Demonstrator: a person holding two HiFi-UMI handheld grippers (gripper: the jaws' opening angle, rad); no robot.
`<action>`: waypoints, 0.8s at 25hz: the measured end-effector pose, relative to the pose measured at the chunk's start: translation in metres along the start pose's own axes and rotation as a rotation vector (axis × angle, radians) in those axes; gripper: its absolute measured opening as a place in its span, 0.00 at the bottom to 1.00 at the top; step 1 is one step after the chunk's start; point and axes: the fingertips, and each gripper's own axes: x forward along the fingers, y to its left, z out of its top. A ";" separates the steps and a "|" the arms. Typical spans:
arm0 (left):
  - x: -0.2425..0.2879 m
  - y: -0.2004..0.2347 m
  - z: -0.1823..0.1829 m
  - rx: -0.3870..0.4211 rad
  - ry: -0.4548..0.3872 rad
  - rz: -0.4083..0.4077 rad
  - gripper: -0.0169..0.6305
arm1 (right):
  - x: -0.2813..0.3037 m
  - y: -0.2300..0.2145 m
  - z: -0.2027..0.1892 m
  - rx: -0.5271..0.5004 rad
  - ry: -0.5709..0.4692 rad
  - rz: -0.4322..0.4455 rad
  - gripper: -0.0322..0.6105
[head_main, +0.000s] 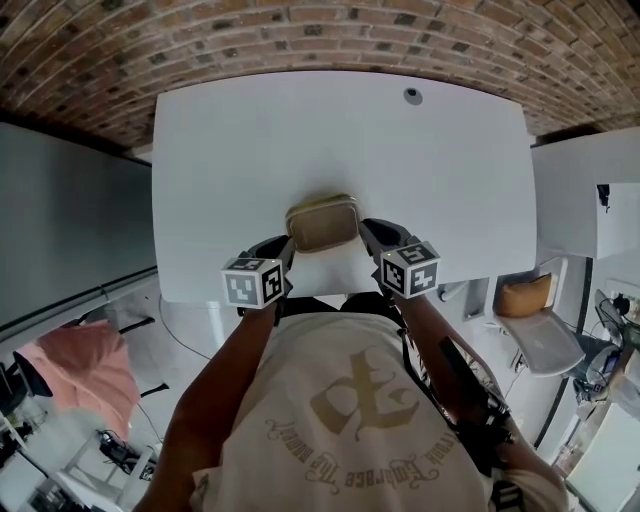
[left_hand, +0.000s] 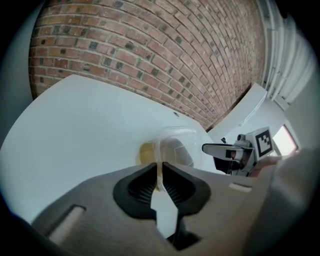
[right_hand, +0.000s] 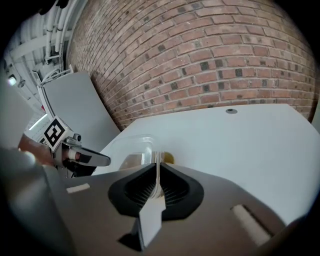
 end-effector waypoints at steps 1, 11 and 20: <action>-0.002 -0.001 0.001 0.005 -0.003 -0.005 0.08 | -0.002 0.001 0.001 -0.002 -0.008 -0.002 0.10; -0.013 -0.010 -0.005 0.047 -0.015 -0.038 0.08 | -0.024 0.015 0.001 -0.052 -0.076 -0.013 0.10; -0.021 -0.034 -0.032 0.049 -0.005 -0.039 0.08 | -0.046 0.014 -0.022 -0.048 -0.073 0.013 0.10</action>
